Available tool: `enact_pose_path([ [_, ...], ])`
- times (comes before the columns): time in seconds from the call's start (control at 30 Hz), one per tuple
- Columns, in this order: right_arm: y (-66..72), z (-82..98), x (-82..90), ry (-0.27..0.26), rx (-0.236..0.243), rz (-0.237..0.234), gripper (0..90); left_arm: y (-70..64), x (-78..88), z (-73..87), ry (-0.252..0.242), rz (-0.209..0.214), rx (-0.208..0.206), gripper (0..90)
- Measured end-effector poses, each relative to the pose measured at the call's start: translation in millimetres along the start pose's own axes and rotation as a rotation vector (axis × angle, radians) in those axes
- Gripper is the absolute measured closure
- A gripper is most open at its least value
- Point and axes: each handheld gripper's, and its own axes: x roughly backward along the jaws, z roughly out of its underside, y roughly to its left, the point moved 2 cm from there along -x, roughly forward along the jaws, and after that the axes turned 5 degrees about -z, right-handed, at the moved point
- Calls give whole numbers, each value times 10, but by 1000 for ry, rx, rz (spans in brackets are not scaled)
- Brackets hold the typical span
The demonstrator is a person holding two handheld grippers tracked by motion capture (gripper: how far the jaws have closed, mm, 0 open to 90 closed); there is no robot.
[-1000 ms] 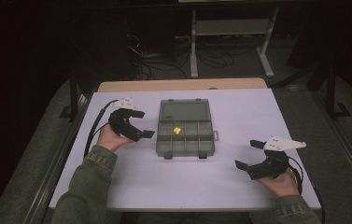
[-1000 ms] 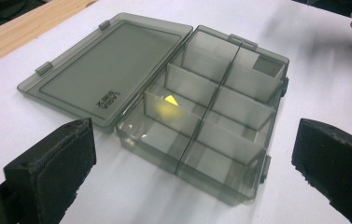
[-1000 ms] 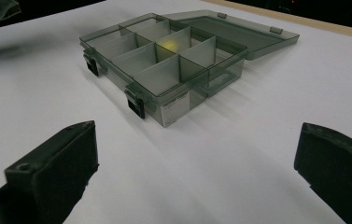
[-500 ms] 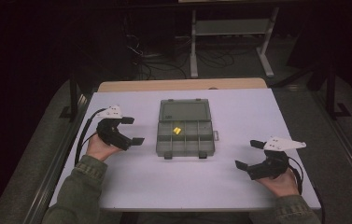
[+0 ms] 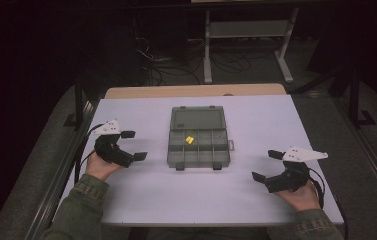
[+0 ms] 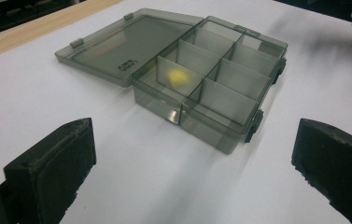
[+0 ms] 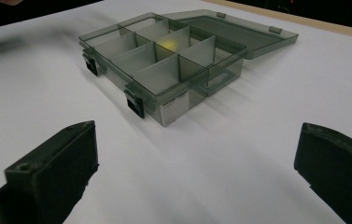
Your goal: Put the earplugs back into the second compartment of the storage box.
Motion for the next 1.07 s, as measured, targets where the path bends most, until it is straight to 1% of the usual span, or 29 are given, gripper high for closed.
enact_pose_path([
  [0.1, -2, 2, 3, -1, -2, 0, 0, -9, 50, 57, -20, -29, 7, 0],
  [0.2, -1, 5, 3, 1, -2, 1, 0, -10, 113, 122, -44, -48, 21, 0],
  [0.27, 1, 5, 5, -2, -1, 1, 0, -10, 165, 174, -67, -69, 31, 0],
  [0.3, 1, 5, 7, -2, 0, 2, 0, -13, 189, 201, -85, -77, 43, 0],
  [0.37, 1, 5, 9, -4, -1, 3, 0, -10, 241, 260, -110, -98, 50, 0],
  [0.4, 2, 5, 9, -5, -1, 4, 0, -10, 264, 283, -111, -104, 57, 0],
  [0.53, 5, 5, 8, -2, 3, 4, 0, -15, 365, 374, -143, -121, 65, 0],
  [0.6, 3, 4, 13, -7, 0, 5, 0, -20, 416, 412, -146, -133, 68, 0],
  [0.67, 3, 4, 19, -11, -2, 7, 0, -29, 463, 459, -166, -145, 73, 0],
  [0.77, 2, 5, 20, -11, 0, 9, 0, -36, 517, 522, -176, -152, 84, 0],
  [0.87, -1, 8, 19, -12, 2, 10, 0, -46, 548, 567, -196, -155, 94, 0],
  [1.07, -13, 25, 14, -5, -4, 13, 0, -55, 524, 600, -195, -163, 96, 0],
])
